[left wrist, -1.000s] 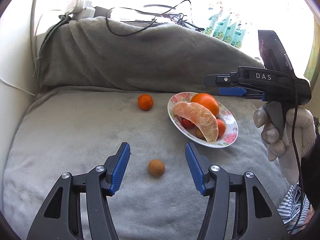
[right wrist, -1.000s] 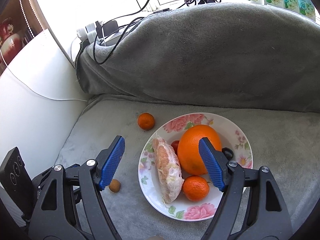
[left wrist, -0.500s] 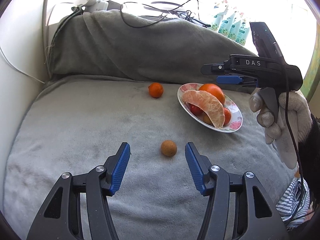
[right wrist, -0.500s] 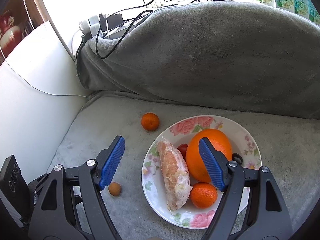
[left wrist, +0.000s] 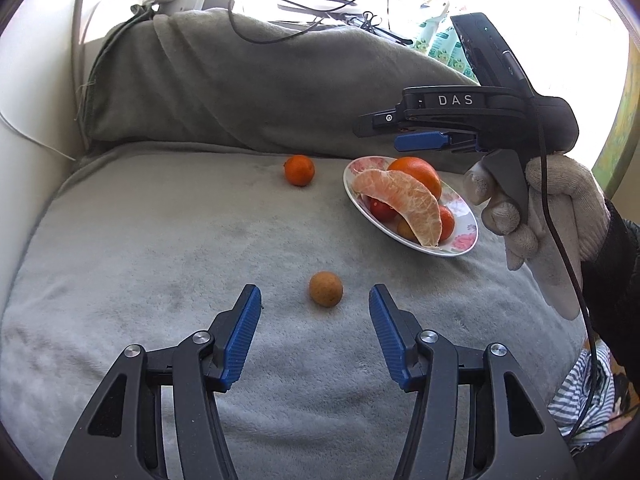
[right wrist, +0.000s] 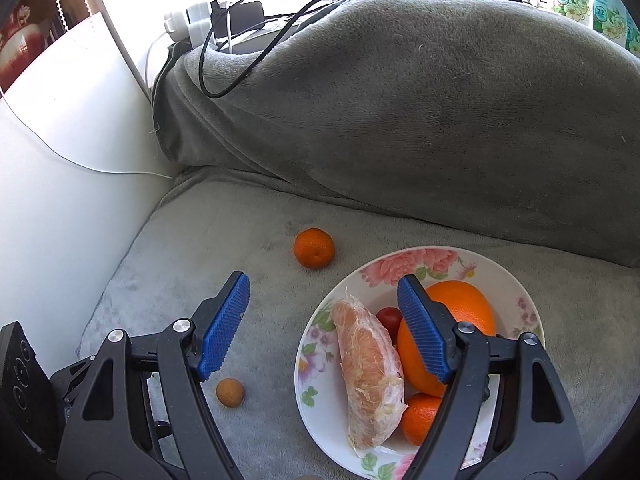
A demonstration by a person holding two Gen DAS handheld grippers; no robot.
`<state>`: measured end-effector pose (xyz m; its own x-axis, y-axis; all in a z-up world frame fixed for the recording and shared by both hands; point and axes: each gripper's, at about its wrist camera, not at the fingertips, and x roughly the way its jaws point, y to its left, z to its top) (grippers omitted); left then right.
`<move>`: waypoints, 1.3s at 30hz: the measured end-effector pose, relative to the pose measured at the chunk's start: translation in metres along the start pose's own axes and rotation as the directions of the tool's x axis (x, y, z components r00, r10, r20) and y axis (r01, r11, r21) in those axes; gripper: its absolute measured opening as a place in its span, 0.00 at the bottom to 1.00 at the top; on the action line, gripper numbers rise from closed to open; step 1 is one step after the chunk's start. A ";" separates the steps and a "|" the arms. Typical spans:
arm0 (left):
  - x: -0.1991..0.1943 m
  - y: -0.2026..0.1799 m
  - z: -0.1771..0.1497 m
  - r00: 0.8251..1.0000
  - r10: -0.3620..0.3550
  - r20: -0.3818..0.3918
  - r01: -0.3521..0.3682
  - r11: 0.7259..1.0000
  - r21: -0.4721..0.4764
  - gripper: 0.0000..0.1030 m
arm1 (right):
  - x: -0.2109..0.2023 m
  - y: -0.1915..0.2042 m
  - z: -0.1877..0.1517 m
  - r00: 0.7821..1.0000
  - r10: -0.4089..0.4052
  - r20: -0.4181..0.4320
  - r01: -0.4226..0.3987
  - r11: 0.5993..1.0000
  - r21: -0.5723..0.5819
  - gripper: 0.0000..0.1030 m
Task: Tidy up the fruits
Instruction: 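Move the left tool toward the small brown fruit while the right tool approaches the tangerine, then grasp the small brown fruit with the left tool while the right tool grasps the tangerine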
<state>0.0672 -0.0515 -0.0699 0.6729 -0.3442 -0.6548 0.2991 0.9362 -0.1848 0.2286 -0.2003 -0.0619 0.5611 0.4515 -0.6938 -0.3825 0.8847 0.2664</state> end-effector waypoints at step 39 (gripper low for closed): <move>0.048 -0.006 0.006 0.993 -0.079 -0.083 0.077 0.997 -0.026 0.40 | 0.097 0.020 0.039 0.980 -0.080 -0.181 0.076 0.997 -0.027 0.69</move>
<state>0.1018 -0.0744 -0.0957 0.5891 -0.4097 -0.6965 0.3325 0.9085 -0.2532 0.3042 -0.1347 -0.0974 0.4474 0.3509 -0.8226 -0.3579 0.9132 0.1949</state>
